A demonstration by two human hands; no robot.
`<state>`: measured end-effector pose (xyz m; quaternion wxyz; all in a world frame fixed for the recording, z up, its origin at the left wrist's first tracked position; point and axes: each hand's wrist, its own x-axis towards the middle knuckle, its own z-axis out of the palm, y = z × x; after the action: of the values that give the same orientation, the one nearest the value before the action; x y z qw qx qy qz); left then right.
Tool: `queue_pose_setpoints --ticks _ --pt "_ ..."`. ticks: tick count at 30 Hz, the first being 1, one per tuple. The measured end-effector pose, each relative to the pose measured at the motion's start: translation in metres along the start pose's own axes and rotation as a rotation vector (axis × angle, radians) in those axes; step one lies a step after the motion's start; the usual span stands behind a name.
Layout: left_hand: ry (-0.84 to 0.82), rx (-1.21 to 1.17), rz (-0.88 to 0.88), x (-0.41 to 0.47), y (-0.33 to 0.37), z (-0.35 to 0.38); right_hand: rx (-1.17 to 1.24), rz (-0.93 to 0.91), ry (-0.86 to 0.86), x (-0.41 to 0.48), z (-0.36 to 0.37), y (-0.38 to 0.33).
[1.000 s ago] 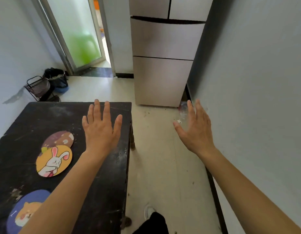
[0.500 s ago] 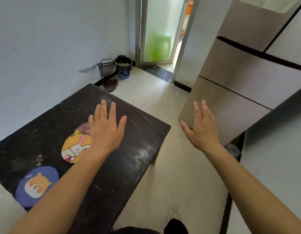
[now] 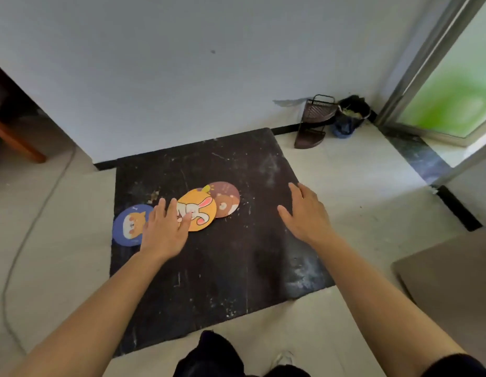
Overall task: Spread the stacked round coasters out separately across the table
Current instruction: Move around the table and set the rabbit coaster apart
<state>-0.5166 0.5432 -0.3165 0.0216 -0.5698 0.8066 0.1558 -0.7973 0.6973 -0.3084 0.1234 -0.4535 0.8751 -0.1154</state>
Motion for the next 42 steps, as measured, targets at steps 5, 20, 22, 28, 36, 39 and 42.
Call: queue_pose_setpoints --ticks 5,20,22,28,36,39,42 --pt "-0.05 -0.05 -0.156 0.019 -0.024 0.014 0.085 -0.088 -0.162 0.032 0.048 -0.04" --pt "-0.392 -0.369 -0.271 0.178 -0.083 0.12 0.663 0.335 -0.491 0.127 0.222 -0.144" --pt "-0.387 -0.436 -0.295 0.178 -0.082 0.125 0.7 0.411 -0.462 0.13 0.229 -0.15" --pt "-0.387 -0.766 -0.497 0.178 -0.091 0.123 0.673 0.419 -0.418 0.138 0.216 -0.151" --pt "-0.324 -0.799 -0.295 0.141 -0.082 0.088 0.489 0.042 -0.371 0.129 0.153 -0.135" --pt "-0.302 -0.956 -0.181 0.12 -0.066 0.069 0.48 -0.026 -0.362 0.116 0.129 -0.13" --pt "-0.288 -1.053 -0.181 0.09 -0.049 0.056 0.603 0.032 -0.3 0.094 0.108 -0.121"
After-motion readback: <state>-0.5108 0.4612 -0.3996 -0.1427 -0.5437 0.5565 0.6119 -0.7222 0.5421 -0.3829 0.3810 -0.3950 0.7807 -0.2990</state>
